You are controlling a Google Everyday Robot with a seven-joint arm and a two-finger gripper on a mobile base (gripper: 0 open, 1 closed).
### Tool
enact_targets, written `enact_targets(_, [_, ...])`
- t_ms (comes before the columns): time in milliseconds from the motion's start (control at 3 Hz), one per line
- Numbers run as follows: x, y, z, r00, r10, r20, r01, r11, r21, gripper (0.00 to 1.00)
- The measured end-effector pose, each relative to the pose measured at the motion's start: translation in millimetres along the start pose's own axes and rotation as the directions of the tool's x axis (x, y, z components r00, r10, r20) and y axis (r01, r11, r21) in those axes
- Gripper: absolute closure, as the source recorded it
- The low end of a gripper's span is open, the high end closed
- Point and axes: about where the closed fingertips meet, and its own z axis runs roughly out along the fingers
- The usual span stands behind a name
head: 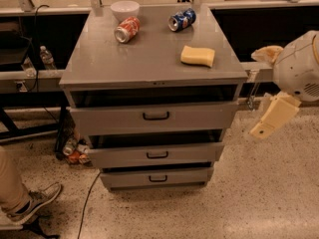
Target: Open top drawer
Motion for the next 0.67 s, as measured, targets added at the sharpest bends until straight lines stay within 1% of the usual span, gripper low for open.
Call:
enact_targets(333, [27.3,0.5,55.1,0.992,0.068,0.108,-0.066,0.9975,-0.025,0.0])
enact_targets(667, [27.4,0.5,55.3,0.992,0.068,0.108,-0.066,0.9975,-0.025,0.0])
